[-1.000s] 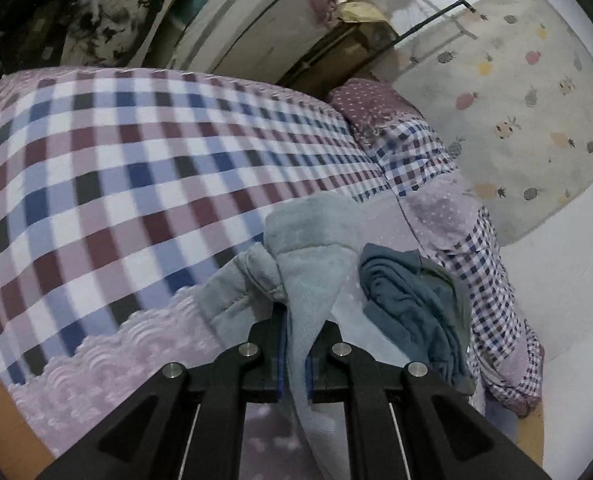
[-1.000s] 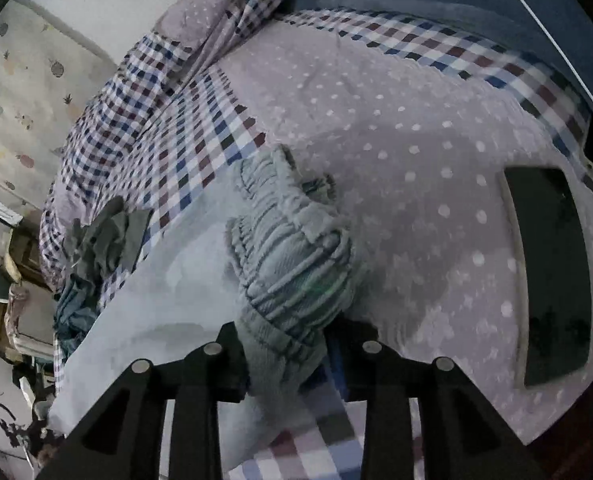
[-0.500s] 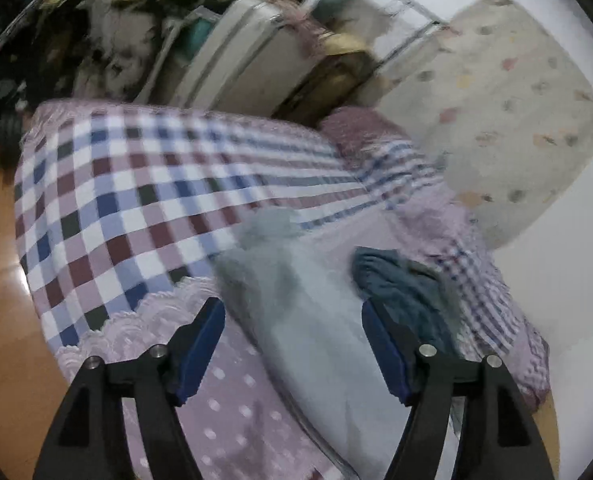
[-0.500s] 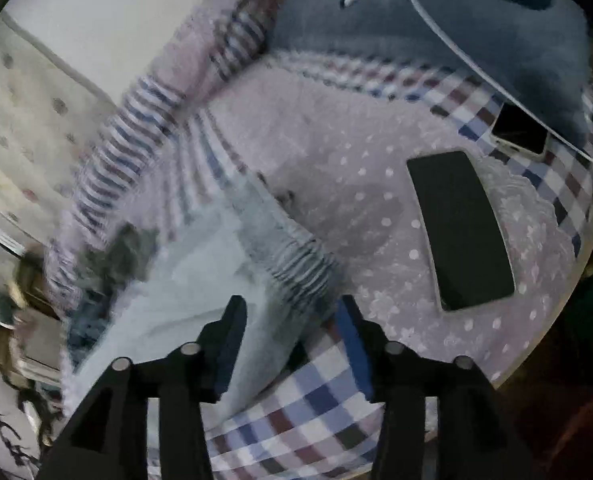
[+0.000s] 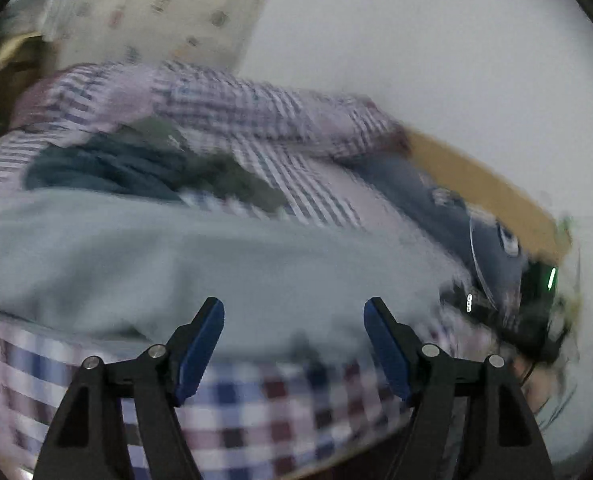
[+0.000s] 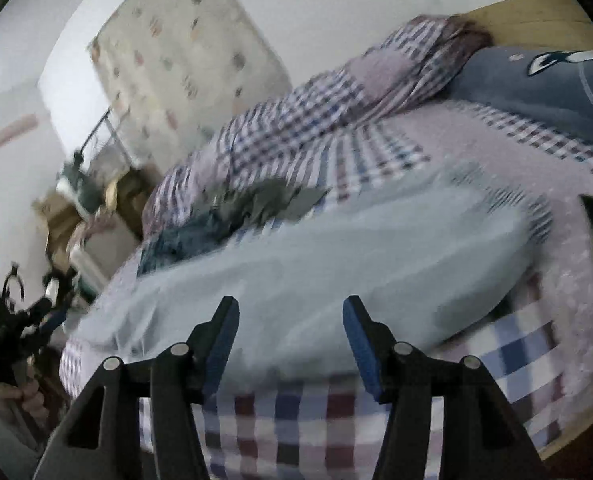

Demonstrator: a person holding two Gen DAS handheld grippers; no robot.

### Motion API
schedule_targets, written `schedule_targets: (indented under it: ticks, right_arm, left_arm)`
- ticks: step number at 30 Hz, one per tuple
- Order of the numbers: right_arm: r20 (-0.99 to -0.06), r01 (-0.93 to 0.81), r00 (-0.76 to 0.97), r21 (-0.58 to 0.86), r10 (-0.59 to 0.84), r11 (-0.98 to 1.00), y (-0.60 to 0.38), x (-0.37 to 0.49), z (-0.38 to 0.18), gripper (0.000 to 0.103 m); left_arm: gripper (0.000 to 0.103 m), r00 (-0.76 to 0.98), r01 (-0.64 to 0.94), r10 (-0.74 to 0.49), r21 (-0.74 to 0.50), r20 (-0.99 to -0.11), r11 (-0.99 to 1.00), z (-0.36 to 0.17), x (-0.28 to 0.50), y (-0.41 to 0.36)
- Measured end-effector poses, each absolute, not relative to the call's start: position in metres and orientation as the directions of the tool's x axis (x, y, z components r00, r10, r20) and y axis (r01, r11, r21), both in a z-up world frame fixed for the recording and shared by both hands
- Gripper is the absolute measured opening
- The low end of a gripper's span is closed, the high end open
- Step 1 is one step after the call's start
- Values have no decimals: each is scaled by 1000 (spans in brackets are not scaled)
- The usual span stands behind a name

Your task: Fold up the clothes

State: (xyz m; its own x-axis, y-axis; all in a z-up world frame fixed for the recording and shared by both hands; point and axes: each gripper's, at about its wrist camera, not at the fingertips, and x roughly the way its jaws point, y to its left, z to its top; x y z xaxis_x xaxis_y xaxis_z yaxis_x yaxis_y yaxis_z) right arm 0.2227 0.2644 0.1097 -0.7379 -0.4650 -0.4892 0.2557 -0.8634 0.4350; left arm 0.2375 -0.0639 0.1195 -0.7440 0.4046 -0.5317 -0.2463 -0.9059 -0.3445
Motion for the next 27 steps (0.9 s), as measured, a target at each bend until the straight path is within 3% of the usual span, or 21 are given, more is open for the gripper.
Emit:
schedule_targets:
  ticks: [5, 10, 13, 20, 27]
  right_arm:
    - [-471, 266, -734, 465, -490, -845, 270, 228, 105, 58]
    - [-475, 254, -724, 491, -500, -833, 280, 228, 100, 58]
    - [-469, 250, -722, 508, -508, -824, 283, 226, 100, 58]
    - [-494, 248, -710, 492, -503, -834, 284, 227, 95, 58]
    - [-507, 226, -713, 488, -485, -843, 292, 229, 91, 58]
  left_arm:
    - [76, -638, -254, 405, -317, -655, -914, 62, 224, -14]
    - [76, -671, -260, 364, -254, -646, -931, 49, 210, -3]
    - [76, -682, -235, 368, -288, -632, -928, 39, 194, -5]
    - [77, -647, -191, 347, -296, -679, -936, 22, 161, -6]
    - [77, -575, -155, 329, -295, -749, -943, 18, 178, -4]
